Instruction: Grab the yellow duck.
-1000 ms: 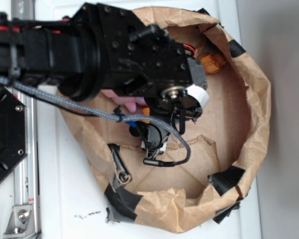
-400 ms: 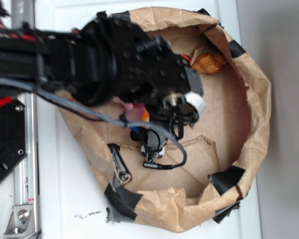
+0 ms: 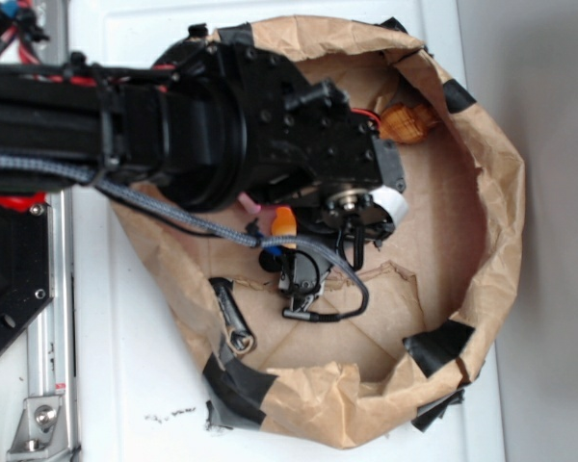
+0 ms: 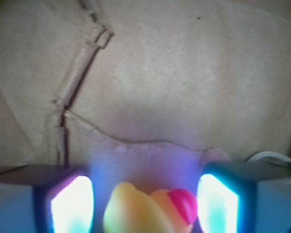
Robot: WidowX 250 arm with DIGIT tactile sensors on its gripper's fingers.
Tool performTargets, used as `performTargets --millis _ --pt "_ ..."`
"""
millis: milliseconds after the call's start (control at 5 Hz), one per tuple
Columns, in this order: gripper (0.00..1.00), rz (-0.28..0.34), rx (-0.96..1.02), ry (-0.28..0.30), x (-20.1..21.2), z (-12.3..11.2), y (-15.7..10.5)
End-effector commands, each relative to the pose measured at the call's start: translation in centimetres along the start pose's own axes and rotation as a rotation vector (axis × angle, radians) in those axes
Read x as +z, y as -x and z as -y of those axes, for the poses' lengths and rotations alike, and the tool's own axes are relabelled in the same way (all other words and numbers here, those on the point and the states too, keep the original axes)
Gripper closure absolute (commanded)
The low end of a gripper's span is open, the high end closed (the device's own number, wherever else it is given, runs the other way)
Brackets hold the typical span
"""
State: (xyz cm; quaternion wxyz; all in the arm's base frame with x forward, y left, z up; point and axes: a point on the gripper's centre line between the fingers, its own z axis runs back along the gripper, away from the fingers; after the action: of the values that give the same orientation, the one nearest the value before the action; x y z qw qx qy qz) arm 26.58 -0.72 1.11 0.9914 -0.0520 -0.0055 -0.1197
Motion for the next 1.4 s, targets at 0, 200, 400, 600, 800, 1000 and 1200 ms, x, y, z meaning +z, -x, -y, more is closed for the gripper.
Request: performTargets --millis 0,200,400,600,800,1000,1200 --pt "1.0 0.02 -0.03 0.007 0.6 1.7 1.0" --pt "1.0 0.028 -0.034 0.009 1.0 1.7 1.1" --pt "1.0 0.046 -0.033 0.004 1.4 1.6 1.1" --pt "1.0 0.101 -0.017 -0.018 3.3 1.2 0.0" --pt "1.0 0.236 0.006 -0.05 8.2 2.2 -2.9" --pt "1.0 0.235 0.027 -0.062 12.6 3.3 -4.1" --pt "1.0 0.228 0.066 -0.092 13.4 3.3 -3.9"
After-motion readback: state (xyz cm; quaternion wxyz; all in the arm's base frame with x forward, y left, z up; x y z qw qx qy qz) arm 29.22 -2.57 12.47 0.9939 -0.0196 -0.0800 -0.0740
